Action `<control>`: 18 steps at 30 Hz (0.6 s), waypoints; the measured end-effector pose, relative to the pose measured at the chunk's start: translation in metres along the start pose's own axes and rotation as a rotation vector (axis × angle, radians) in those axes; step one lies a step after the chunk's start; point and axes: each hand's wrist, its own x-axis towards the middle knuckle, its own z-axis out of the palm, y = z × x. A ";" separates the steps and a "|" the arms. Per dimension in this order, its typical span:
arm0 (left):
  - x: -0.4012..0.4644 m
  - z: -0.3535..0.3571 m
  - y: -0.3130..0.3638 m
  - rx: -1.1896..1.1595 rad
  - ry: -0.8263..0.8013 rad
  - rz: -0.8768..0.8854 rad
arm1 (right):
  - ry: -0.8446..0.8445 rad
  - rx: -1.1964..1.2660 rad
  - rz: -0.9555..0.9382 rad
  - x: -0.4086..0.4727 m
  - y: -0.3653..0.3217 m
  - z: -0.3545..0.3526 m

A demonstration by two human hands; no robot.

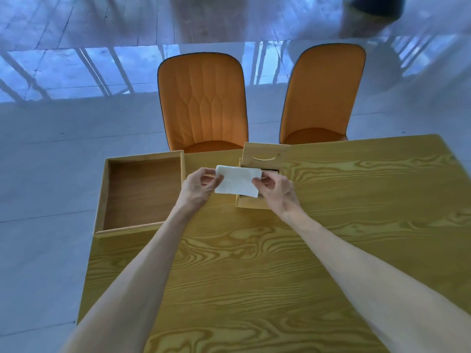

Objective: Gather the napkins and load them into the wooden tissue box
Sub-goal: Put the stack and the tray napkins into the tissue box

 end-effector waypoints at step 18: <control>0.011 0.074 0.034 0.168 0.170 -0.159 | 0.064 -0.178 0.122 0.028 0.034 -0.032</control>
